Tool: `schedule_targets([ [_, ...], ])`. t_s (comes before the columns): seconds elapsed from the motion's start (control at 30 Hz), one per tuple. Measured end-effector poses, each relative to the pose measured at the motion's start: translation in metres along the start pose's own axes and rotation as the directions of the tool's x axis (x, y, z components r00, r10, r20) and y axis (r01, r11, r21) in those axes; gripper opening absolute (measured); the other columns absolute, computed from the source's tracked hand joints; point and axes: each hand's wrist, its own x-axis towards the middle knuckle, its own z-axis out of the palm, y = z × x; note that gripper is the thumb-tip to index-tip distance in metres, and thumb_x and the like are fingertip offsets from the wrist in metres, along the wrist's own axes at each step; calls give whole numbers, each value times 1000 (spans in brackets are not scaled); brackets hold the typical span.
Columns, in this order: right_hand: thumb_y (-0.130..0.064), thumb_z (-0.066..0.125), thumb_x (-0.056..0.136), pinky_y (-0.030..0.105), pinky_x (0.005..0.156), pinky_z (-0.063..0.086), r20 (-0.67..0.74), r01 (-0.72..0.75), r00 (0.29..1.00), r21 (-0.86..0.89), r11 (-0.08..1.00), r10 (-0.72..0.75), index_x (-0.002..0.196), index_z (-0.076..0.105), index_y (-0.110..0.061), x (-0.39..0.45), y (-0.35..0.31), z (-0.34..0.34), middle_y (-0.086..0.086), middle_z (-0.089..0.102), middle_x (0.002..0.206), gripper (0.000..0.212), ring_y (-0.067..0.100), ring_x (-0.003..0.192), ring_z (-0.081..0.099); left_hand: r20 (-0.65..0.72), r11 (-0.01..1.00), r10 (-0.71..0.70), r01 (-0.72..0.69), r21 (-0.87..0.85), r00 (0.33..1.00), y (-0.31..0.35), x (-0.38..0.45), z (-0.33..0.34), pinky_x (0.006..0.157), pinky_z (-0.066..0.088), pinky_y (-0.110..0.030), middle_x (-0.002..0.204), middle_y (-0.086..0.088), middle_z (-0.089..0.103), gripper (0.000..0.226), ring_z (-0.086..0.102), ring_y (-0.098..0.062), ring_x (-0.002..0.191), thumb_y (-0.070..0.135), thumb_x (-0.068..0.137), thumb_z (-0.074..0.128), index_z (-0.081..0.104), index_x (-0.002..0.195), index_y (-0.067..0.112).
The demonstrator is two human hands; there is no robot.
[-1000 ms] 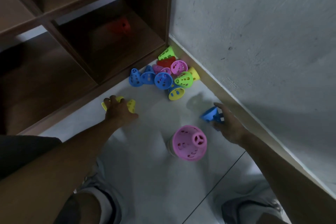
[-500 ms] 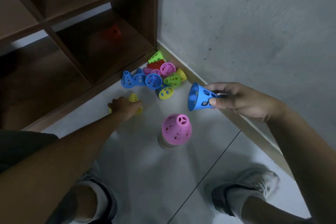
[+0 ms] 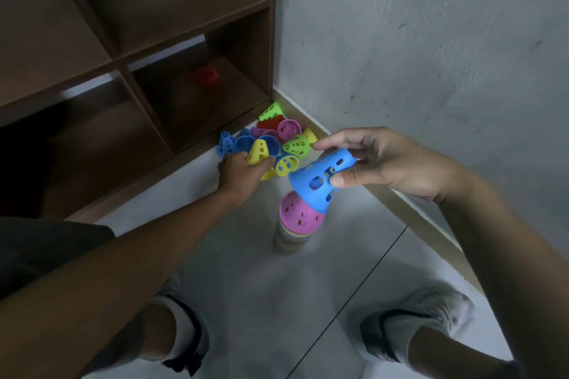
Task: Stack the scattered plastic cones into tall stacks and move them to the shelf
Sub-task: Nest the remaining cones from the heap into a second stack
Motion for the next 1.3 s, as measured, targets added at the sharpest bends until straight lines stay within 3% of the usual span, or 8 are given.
schedule_targets([
  [0.17, -5, 86, 73, 27, 89, 57, 30, -13, 999, -122, 992, 17, 119, 68, -29, 7, 0, 21, 0, 72, 107, 56, 13, 98, 70, -31, 978, 137, -140, -153, 990, 41, -25, -4, 59, 46, -32, 66, -2, 65, 46, 63, -14, 65, 53, 75, 71, 66, 73, 8],
  [0.33, -22, 92, 66, 37, 94, 54, -2, -34, 999, -231, 972, 34, 126, 64, -36, 19, 15, 39, -1, 64, 107, 68, 21, 97, 64, -54, 927, 293, -297, -229, 955, 65, -35, -19, 74, 57, -40, 82, -5, 70, 32, 68, -15, 79, 45, 79, 71, 70, 80, 14],
  [0.43, -16, 92, 68, 28, 89, 49, 0, -49, 999, -262, 964, 51, 133, 57, -31, 23, 25, 43, -1, 61, 109, 75, 17, 93, 59, -102, 892, 365, -379, -248, 925, 82, -46, -27, 78, 57, -45, 88, -6, 70, 29, 68, -19, 85, 43, 77, 71, 71, 83, 14],
  [0.63, -24, 92, 68, 22, 93, 46, 7, -132, 989, -405, 905, 148, 146, 41, -36, 18, 32, 25, -13, 56, 125, 94, 7, 108, 52, -92, 848, 413, -419, -324, 906, 101, -74, -32, 89, 57, -34, 118, 4, 64, 25, 65, -5, 104, 51, 72, 69, 71, 94, 38],
  [0.8, -12, 82, 79, 19, 91, 51, -118, -82, 990, -80, 993, 73, 142, 50, -22, 6, 24, 1, 6, 61, 131, 71, 20, 118, 61, -44, 824, 538, -536, -180, 842, 97, -91, -25, 105, 47, -32, 136, 6, 53, 63, 53, -7, 126, 55, 71, 67, 69, 119, 14],
  [0.97, -41, 69, 86, 35, 99, 47, -174, 54, 985, 201, 978, -19, 132, 60, -16, 5, 4, 7, 9, 68, 123, 54, 18, 111, 65, 3, 729, 683, -682, -57, 730, 92, -102, -24, 110, 39, -29, 142, 0, 48, 59, 46, -13, 134, 51, 72, 70, 66, 112, 7],
  [1.13, -36, 77, 78, 47, 102, 52, -256, 98, 965, 150, 984, -57, 121, 67, -18, 8, -4, 15, 10, 70, 116, 48, 26, 108, 69, 24, 655, 754, -754, 59, 657, 93, -104, -28, 111, 37, -29, 146, -1, 44, 66, 40, -21, 135, 56, 69, 75, 65, 113, 8],
  [1.3, -17, 78, 81, 35, 88, 58, -279, 136, 955, 103, 985, -103, 112, 70, -8, 6, -8, 15, 5, 73, 99, 34, 17, 91, 71, 111, 659, 742, -750, 60, 661, 89, -103, -29, 113, 35, -32, 149, 0, 39, 82, 35, -22, 139, 67, 62, 77, 64, 121, 13],
])
